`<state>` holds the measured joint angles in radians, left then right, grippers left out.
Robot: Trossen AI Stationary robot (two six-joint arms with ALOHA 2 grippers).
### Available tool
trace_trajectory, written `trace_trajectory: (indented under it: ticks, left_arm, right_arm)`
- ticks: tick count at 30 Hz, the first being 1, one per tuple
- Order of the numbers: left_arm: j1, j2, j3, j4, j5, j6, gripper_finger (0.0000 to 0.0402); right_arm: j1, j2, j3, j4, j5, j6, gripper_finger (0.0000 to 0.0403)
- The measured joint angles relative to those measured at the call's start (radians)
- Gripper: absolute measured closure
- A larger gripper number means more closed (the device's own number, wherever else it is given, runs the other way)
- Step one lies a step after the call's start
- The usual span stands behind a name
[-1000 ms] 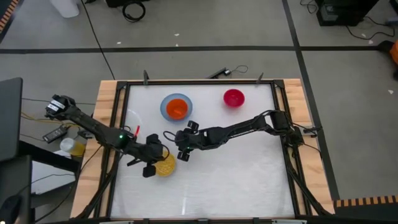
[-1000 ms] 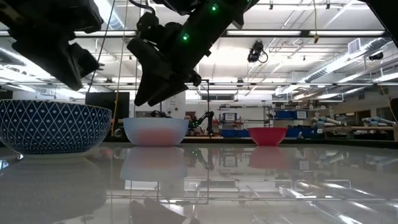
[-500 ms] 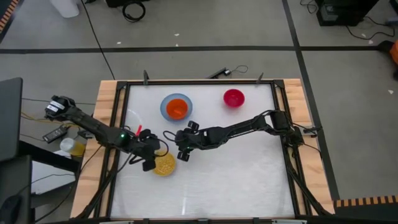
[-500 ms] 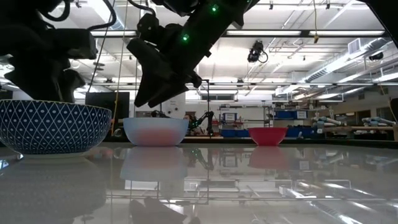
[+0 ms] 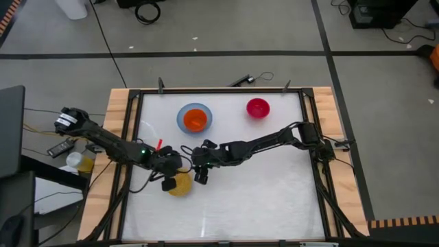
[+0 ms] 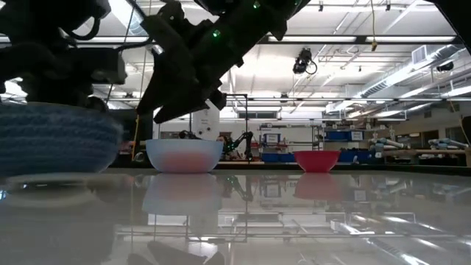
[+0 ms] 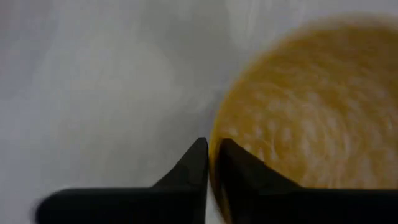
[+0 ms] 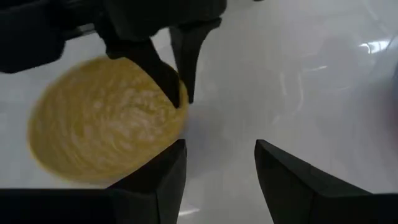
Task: Nest bowls inside each other
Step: Stack the yellow bowl onto the orange bowl
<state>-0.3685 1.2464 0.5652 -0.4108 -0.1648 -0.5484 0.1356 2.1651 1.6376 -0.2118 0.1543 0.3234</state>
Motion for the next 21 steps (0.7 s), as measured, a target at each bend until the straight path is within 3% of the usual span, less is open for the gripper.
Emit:
trace_trajectory:
  ticks: [2, 6, 11, 21]
  left_arm:
    - [0.002, 0.028, 0.006, 0.055, 0.007, 0.018, 0.0386]
    - [0.021, 0.048, 0.004, 0.113, -0.009, 0.033, 0.0386]
    - [0.052, 0.047, 0.038, 0.059, -0.096, 0.050, 0.0390]
    - [0.083, 0.051, 0.108, 0.037, -0.163, 0.155, 0.0393]
  right_arm:
    - [0.002, 0.001, -0.011, 0.000, -0.003, 0.016, 0.0207]
    - [0.001, 0.001, -0.026, 0.001, -0.046, 0.034, 0.0207]
    - [0.001, 0.001, -0.028, 0.018, -0.097, 0.031, 0.0207]
    - [-0.015, 0.007, -0.027, -0.031, -0.026, -0.010, 0.0215]
